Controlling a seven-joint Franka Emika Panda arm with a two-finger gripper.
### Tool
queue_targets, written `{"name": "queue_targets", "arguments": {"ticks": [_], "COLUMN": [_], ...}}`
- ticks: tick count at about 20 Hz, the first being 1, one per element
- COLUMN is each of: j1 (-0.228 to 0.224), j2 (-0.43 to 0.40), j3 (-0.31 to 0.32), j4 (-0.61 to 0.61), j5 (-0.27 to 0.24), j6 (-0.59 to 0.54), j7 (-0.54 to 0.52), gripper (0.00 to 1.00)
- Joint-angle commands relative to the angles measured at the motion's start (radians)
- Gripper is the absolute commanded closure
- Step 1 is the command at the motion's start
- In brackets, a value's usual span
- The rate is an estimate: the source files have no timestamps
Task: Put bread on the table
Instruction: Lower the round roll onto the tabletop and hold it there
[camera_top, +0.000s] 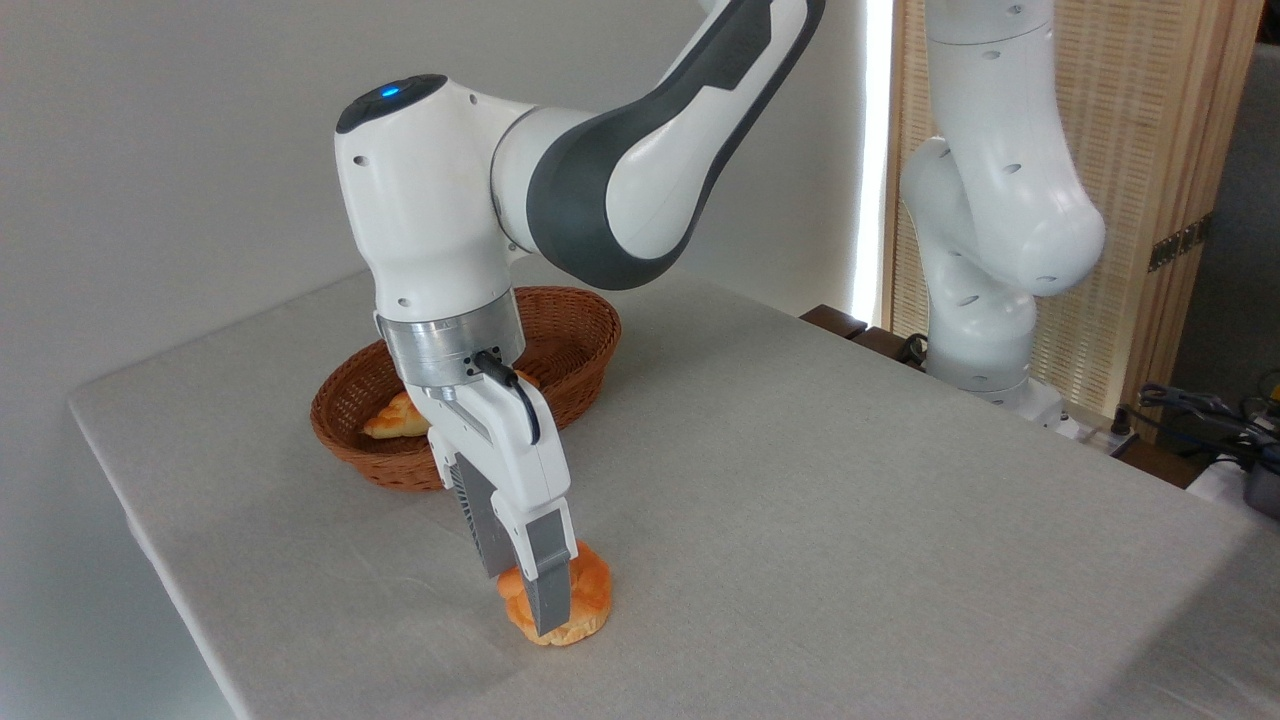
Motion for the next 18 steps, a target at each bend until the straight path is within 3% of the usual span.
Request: {"name": "queue_targets", "arguments": {"ticks": [1, 18], "j1": [-0.005, -0.005], "j2": [-0.002, -0.003], "j3": [0.008, 0.008], "j4": [0.01, 0.016], "j5": [-0.001, -0.001], "j6": [-0.01, -0.011], "j7": [-0.013, -0.022], "gripper": [0.0, 0.0]}}
